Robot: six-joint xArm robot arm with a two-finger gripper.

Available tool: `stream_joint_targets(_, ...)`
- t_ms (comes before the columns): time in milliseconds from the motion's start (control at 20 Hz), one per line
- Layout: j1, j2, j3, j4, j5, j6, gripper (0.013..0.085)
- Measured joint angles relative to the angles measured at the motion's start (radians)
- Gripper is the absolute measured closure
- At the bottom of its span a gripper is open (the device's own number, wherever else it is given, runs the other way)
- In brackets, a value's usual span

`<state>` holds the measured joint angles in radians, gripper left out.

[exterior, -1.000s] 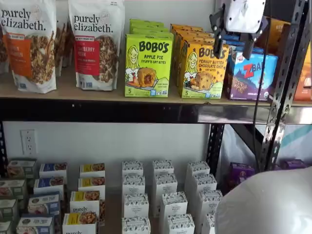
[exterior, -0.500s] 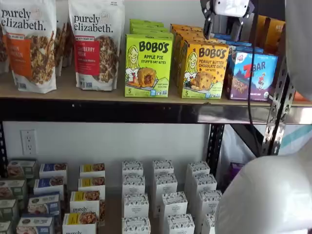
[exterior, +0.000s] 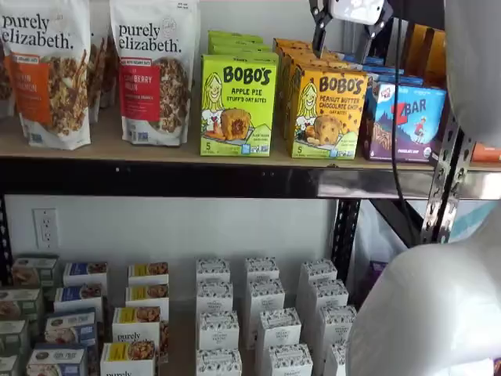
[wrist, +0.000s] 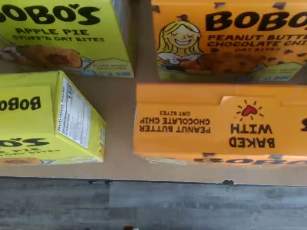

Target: Pick up the orange box on the top shelf, the fifth box from the left

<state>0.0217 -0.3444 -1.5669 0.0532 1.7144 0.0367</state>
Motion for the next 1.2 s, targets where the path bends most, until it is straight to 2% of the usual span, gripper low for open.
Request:
stream_joint_targets(350, 0.012, -0.020, 0.040, 0.018, -0.044, 0.012, 0.0130)
stream_joint_targets(800, 0.040, -0.042, 0.076, -0.045, -0.064, 0.033, 0.0130)
stream_joint_targets(1200, 0.029, -0.054, 0.104, -0.019, -0.056, 0.025, 0.0130)
